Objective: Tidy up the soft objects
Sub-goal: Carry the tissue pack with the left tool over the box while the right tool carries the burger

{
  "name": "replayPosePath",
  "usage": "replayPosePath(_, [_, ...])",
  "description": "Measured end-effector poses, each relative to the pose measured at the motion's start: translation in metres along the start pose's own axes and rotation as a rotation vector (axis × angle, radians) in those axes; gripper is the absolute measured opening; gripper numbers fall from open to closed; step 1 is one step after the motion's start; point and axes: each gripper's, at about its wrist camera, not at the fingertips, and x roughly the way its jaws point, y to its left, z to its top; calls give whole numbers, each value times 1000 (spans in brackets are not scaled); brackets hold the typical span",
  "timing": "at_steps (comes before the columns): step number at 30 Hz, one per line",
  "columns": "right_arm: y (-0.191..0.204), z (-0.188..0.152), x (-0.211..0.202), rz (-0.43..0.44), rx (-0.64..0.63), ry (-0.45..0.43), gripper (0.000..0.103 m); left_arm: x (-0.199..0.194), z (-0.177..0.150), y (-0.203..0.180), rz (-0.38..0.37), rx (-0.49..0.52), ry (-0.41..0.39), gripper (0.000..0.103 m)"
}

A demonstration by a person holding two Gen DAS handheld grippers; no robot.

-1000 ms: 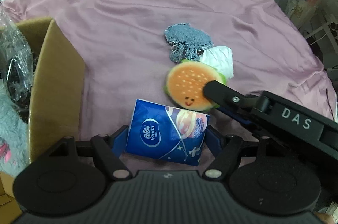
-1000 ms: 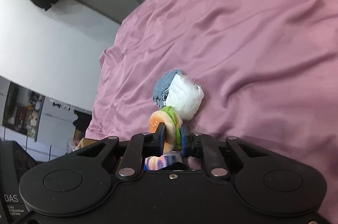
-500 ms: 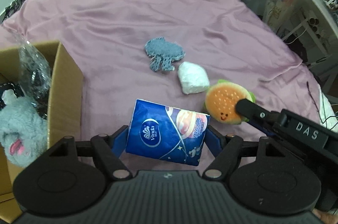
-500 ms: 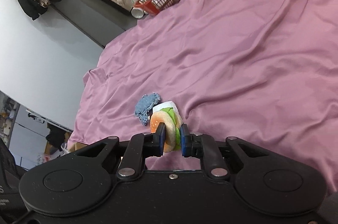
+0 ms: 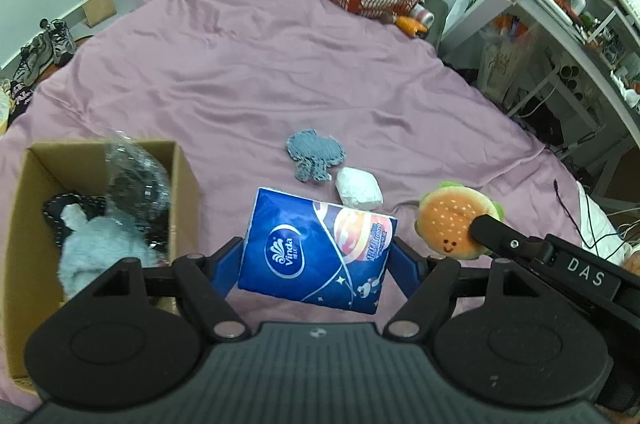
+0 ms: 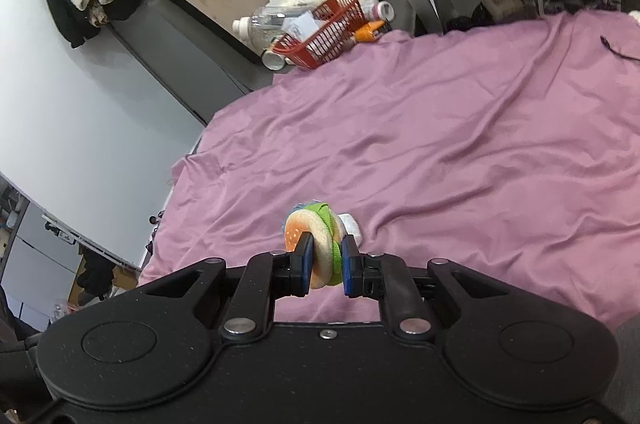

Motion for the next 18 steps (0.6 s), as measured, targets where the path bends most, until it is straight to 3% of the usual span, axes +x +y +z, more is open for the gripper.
replayPosePath(18, [76, -26, -25, 33, -91, -47, 15, -70, 0, 59, -13, -15, -71, 75])
